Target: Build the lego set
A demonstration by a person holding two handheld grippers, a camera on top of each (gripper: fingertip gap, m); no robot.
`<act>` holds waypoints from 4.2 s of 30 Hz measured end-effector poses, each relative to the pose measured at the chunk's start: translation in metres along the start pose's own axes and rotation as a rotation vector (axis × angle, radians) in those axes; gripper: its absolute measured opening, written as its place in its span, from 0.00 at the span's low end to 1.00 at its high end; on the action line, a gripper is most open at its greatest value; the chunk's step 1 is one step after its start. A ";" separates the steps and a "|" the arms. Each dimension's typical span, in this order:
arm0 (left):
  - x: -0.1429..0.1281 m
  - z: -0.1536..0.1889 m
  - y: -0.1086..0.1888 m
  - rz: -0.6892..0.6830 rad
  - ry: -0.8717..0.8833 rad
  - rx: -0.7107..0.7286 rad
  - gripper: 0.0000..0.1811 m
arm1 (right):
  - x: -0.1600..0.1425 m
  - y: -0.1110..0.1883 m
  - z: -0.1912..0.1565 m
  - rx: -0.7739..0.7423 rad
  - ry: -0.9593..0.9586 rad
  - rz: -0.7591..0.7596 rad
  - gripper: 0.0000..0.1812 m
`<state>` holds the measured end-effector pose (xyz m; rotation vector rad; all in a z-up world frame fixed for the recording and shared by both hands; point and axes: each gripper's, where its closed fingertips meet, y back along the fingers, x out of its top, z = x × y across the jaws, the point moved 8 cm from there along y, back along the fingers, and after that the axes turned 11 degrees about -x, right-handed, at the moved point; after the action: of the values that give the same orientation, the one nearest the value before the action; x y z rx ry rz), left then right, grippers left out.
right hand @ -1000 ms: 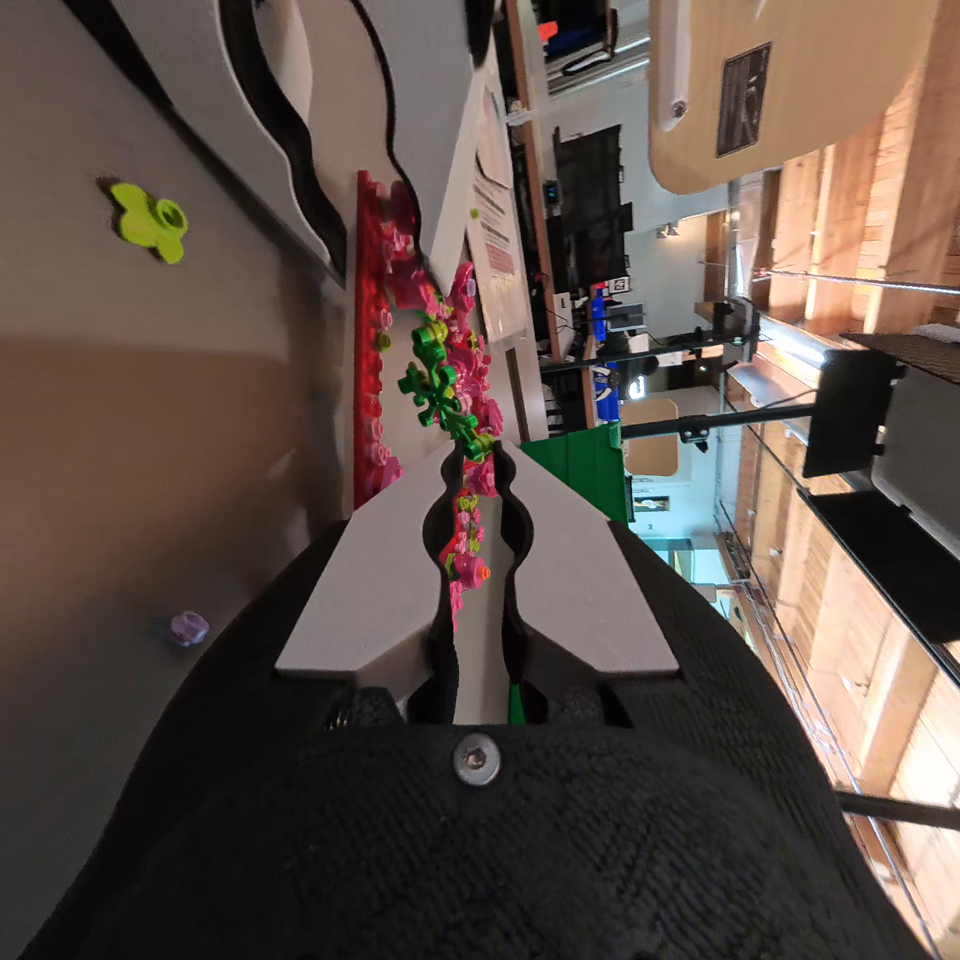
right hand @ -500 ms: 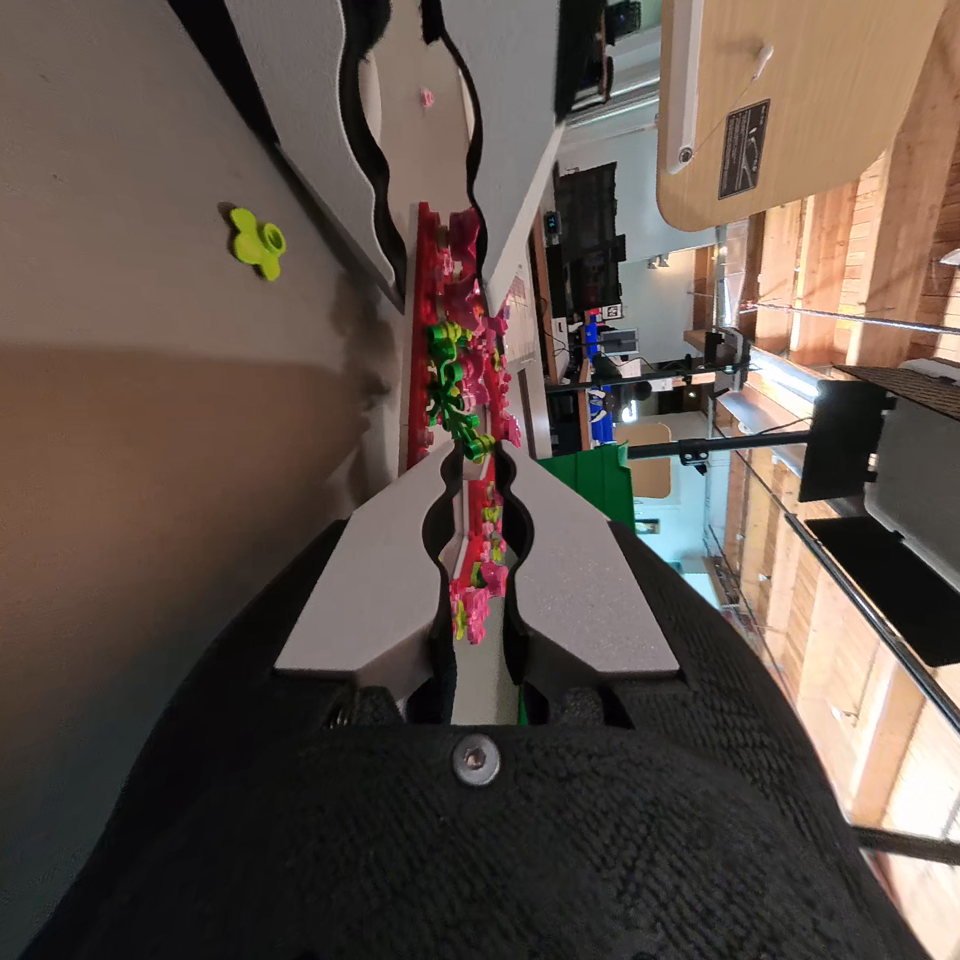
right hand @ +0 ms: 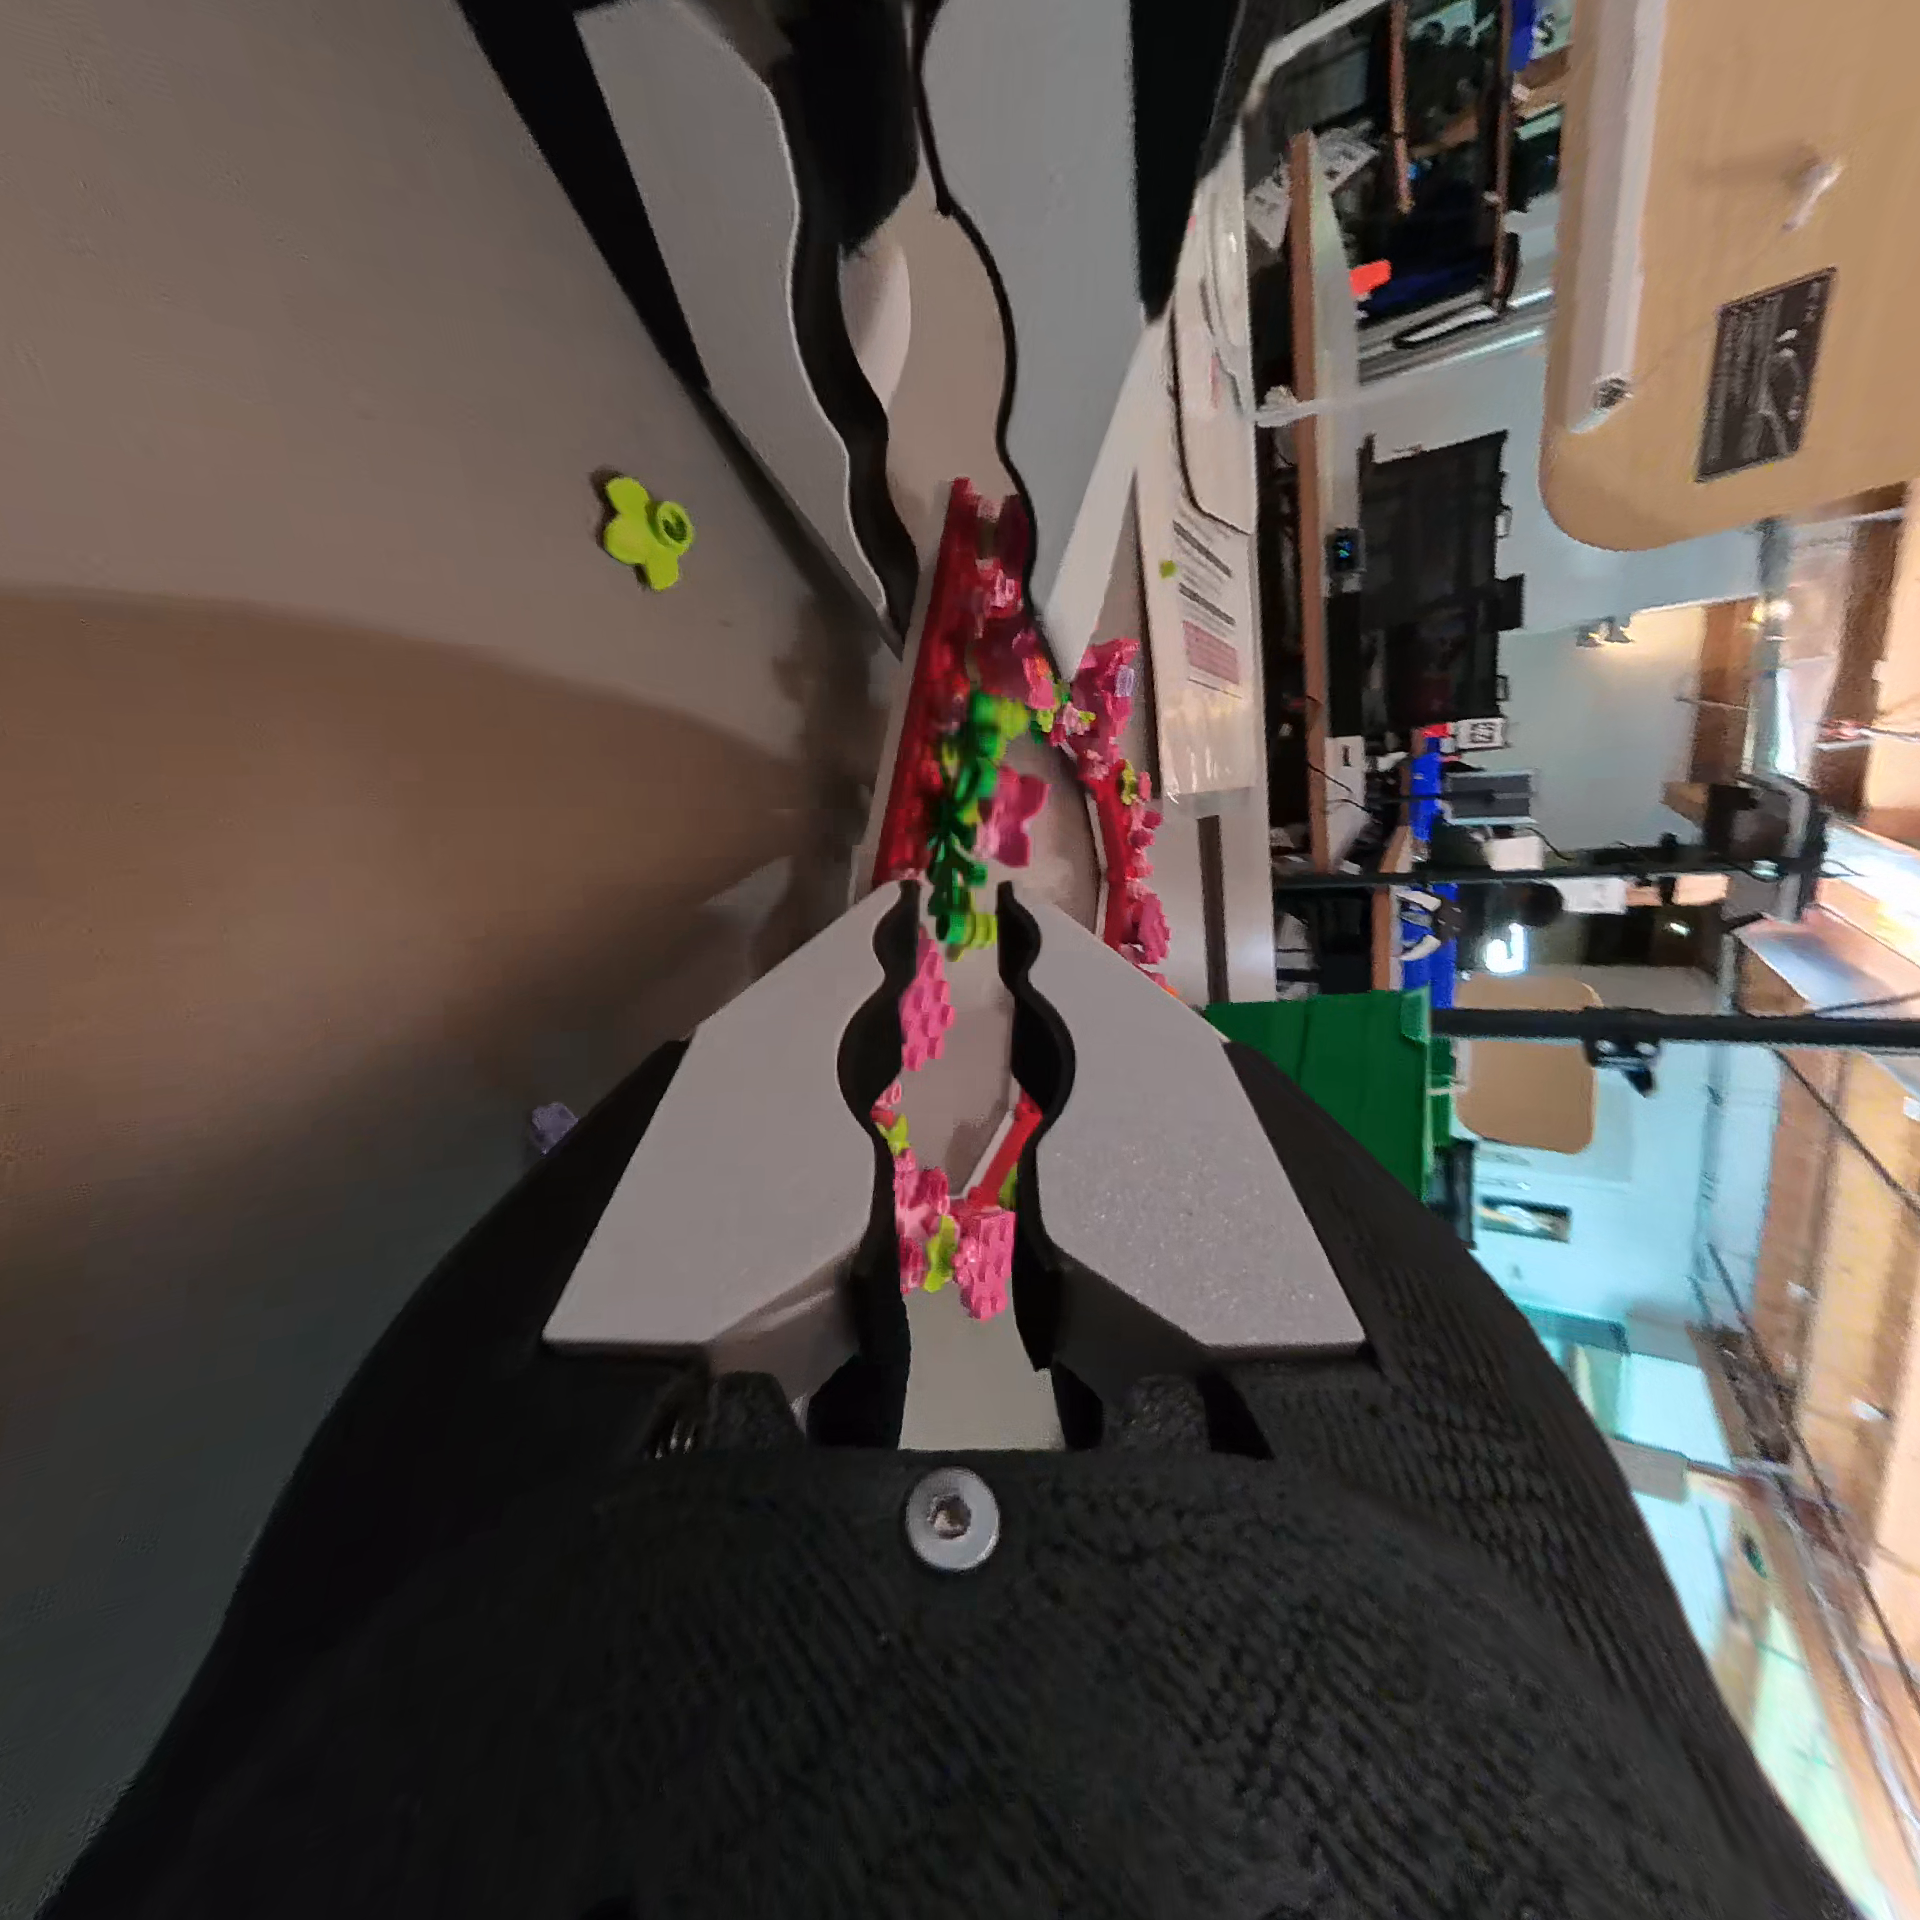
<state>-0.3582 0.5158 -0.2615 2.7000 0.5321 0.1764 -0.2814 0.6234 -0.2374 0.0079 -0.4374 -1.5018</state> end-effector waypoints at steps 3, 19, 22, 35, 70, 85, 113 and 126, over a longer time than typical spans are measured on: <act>0.000 0.000 0.000 0.001 -0.002 0.003 0.14 | 0.001 -0.001 -0.003 0.095 -0.026 0.006 0.14; 0.000 0.000 0.000 0.004 -0.006 0.003 0.14 | -0.043 -0.036 0.053 0.770 -0.560 0.007 0.15; 0.000 0.000 0.000 0.005 -0.006 0.002 0.14 | -0.041 -0.049 0.055 0.901 -0.598 0.006 0.16; 0.000 -0.001 0.000 0.008 -0.001 0.002 0.14 | -0.020 -0.045 0.057 0.519 -0.383 0.006 0.01; 0.005 -0.003 0.000 0.069 0.038 0.016 0.26 | 0.006 -0.008 -0.024 -0.250 0.229 0.061 0.01; 0.014 -0.001 -0.005 0.034 -0.036 -0.037 0.19 | 0.005 -0.008 -0.026 -0.241 0.228 0.089 0.01; 0.014 0.000 -0.007 0.002 -0.036 -0.005 0.14 | -0.012 0.007 -0.011 -0.121 0.000 0.152 0.06; 0.014 0.000 -0.007 -0.007 -0.036 -0.004 0.14 | -0.019 0.002 -0.003 -0.109 -0.006 0.106 0.03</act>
<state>-0.3474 0.5273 -0.2635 2.6918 0.5297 0.1265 -0.2789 0.6410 -0.2447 -0.1044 -0.3548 -1.4192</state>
